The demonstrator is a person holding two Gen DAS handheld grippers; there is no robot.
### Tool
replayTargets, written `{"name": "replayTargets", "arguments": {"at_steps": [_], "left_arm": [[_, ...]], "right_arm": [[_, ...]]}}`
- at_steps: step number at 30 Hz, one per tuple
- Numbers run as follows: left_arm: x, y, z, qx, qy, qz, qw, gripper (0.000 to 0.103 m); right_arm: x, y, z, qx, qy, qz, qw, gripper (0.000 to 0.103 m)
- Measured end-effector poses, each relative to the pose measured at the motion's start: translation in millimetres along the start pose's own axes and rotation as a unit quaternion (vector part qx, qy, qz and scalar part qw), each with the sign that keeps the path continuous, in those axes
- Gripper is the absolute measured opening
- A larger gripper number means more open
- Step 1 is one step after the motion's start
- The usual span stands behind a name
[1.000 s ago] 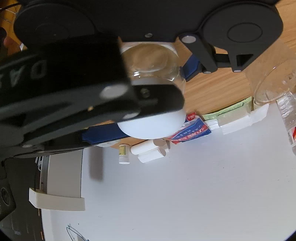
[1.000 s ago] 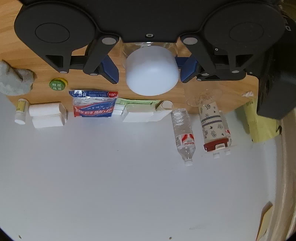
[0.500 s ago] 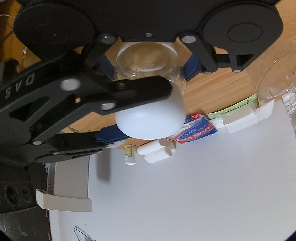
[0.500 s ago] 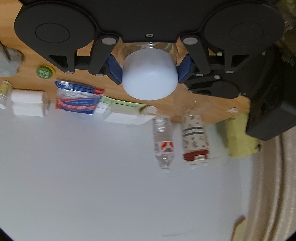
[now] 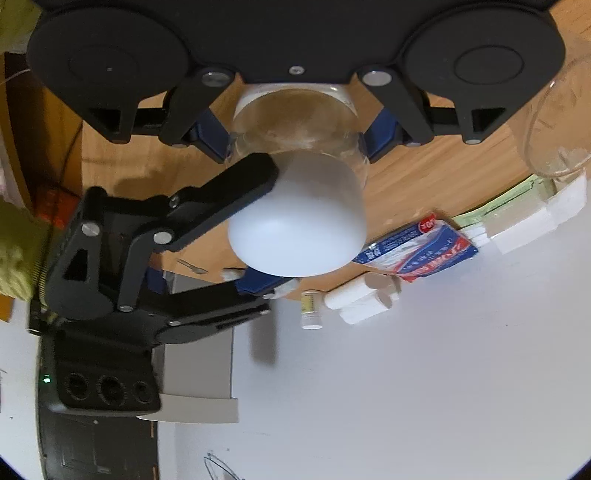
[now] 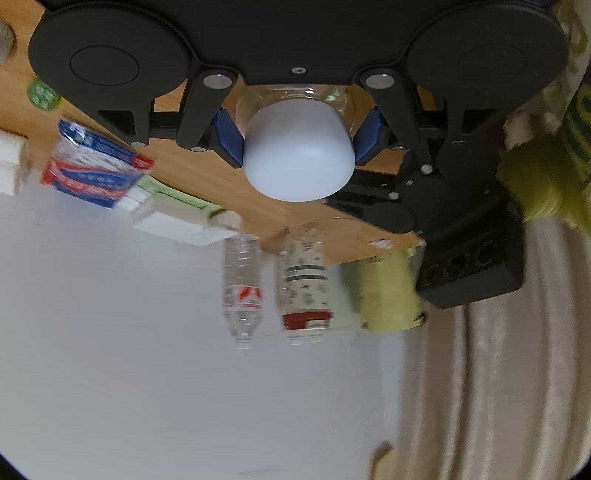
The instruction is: Unscrew bottle cap and pour
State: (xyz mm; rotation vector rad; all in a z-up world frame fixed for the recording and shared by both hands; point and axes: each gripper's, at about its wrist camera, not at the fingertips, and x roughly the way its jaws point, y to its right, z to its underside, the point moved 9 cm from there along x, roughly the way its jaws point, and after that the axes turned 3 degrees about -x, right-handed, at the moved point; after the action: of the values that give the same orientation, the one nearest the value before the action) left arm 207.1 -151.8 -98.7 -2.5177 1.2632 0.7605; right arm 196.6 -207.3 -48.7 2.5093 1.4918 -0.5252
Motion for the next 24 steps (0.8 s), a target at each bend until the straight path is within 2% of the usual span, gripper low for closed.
{"name": "replayTargets", "arguments": {"at_steps": [3,6,8,12,15,19,21,24], "left_arm": [[0.3,0.2,0.7,0.004,-0.001,0.006,1.0,0.079],[0.6,0.8,1.7,-0.001,0.002,-0.001,1.0,0.079],[0.6,2.0,2.2,-0.009,0.004,-0.013,0.9999,0.079],[3.4,8.9,2.7,-0.023,0.014,-0.072,0.997,0.08],[3.8,13.3,3.5,-0.025,0.014,-0.102,0.9944,0.08],[4.1,15.4,3.6,-0.043,0.015,-0.127,0.9908,0.08],[5.0,16.1,3.4,-0.047,0.016,-0.136,0.9895,0.08],[5.7,17.5,2.8,-0.054,0.018,-0.147,0.9875,0.08]], "right_arm": [[-0.4,2.3,0.2,-0.005,-0.001,-0.025,1.0,0.069],[-3.6,1.5,0.8,0.009,0.005,-0.022,1.0,0.071],[-6.1,0.0,0.9,0.025,0.012,-0.009,1.0,0.087],[-10.4,-5.5,-1.6,0.059,0.035,0.074,0.995,0.089],[-12.9,-9.1,1.3,0.09,0.047,0.161,0.982,0.09],[-17.0,-15.9,2.6,0.125,0.071,0.202,0.969,0.087],[-17.7,-21.3,1.2,0.126,0.076,0.209,0.967,0.087],[-8.3,-26.2,-0.3,0.122,0.055,0.227,0.965,0.076]]}}
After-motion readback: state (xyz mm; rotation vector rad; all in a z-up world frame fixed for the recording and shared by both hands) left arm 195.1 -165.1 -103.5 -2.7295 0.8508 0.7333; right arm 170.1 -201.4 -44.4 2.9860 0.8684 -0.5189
